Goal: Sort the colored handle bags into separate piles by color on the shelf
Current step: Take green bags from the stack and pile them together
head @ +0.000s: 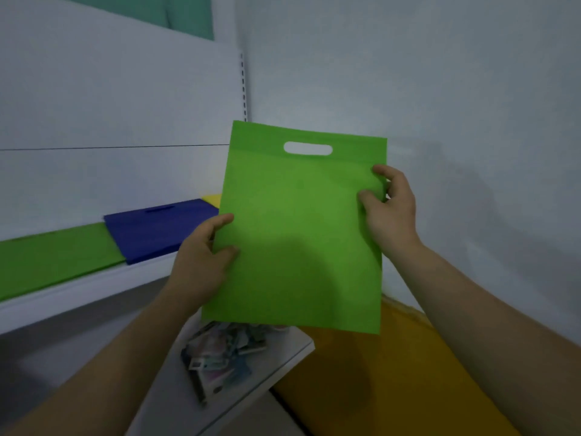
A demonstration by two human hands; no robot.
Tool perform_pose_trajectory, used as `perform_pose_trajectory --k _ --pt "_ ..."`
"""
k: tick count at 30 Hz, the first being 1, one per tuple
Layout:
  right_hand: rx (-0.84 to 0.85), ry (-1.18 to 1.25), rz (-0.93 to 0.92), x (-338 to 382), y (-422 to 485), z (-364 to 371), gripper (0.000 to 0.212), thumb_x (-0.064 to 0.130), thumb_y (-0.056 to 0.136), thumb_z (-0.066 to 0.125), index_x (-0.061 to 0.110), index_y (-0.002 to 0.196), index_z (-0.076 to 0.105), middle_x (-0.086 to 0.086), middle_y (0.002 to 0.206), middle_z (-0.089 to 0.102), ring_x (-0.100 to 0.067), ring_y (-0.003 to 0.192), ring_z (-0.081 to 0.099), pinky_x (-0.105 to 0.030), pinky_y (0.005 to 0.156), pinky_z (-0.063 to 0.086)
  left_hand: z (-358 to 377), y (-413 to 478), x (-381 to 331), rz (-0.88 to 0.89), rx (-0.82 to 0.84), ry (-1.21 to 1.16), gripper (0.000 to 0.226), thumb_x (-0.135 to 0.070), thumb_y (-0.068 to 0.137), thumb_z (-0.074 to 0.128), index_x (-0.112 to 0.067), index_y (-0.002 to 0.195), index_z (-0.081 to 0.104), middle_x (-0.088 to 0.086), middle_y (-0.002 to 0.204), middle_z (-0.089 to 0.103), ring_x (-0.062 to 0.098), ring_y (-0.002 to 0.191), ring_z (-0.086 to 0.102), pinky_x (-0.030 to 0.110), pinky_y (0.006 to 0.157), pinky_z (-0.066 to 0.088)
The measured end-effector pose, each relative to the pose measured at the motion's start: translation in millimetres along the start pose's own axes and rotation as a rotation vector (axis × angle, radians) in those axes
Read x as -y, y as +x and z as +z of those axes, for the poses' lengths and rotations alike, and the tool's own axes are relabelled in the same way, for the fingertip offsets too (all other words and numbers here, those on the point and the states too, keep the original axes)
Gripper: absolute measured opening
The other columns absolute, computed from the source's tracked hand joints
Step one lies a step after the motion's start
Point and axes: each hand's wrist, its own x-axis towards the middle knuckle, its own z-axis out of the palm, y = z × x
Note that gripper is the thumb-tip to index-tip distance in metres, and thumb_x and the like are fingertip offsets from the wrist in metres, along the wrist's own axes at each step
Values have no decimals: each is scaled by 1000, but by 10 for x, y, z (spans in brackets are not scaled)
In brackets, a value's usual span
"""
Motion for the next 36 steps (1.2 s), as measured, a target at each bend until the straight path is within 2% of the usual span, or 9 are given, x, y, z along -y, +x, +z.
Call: perform_pose_trajectory --k 3,6,8,10,13,21,26,32,36 --pt "83 70 -4 76 -22 540 43 3 85 59 23 123 53 5 100 57 -4 82 58 -14 70 48 -460 -14 99 -38 -99 38 50 3 86 60 -28 124 52 4 109 63 15 84 63 23 71 52" --pt "189 157 -22 179 -94 1178 42 2 85 59 22 122 53 0 104 59 -11 87 60 -22 76 50 -968 -65 195 -59 -221 92 50 4 85 60 -30 121 53 7 103 65 8 76 62 21 69 50" --pt "256 216 -9 269 -178 1603 42 2 86 59 22 121 53 5 99 59 -3 80 59 -16 70 50 -1303 -98 255 -68 -291 145 51 5 84 61 -28 122 53 7 100 64 5 72 60 17 67 48" --pt "333 268 17 352 -276 1996 41 2 87 58 24 121 52 12 94 56 3 76 58 -13 64 50 -1623 -120 327 -82 -344 189 51 4 83 62 -30 121 53 8 99 65 12 72 61 21 69 51" --pt "421 318 36 442 -401 2513 40 4 88 57 24 122 52 13 94 56 -7 80 62 -25 70 53 -2042 -147 412 -153 -411 217 51 1 84 63 -37 118 51 15 94 68 34 77 65 41 75 55" --pt "513 346 58 631 -646 3613 41 4 86 57 23 123 51 -1 106 59 -6 74 59 -14 59 48 -2873 -228 647 -286 -450 297 57 0 85 63 -26 133 48 21 94 66 37 81 66 45 78 55" --pt "634 246 42 649 -701 4111 44 5 86 55 22 126 50 1 108 56 -5 69 56 -14 53 45 -3167 -172 803 -341 -458 386 53 4 86 60 -19 132 50 7 82 65 21 65 62 27 63 50" --pt "966 -61 -37 538 -674 4586 54 5 82 60 17 133 47 -7 115 56 -19 85 56 -25 71 45 -3338 -75 977 -331 -454 641 50 2 83 61 -18 128 54 -6 70 59 -3 49 54 10 46 38" --pt "1167 -376 -243 402 -692 4757 56 14 85 62 16 137 44 -9 135 49 -23 107 54 -24 79 41 -3362 -62 1038 -369 -339 809 43 -9 84 62 -25 124 57 -1 87 66 5 62 54 17 58 41"
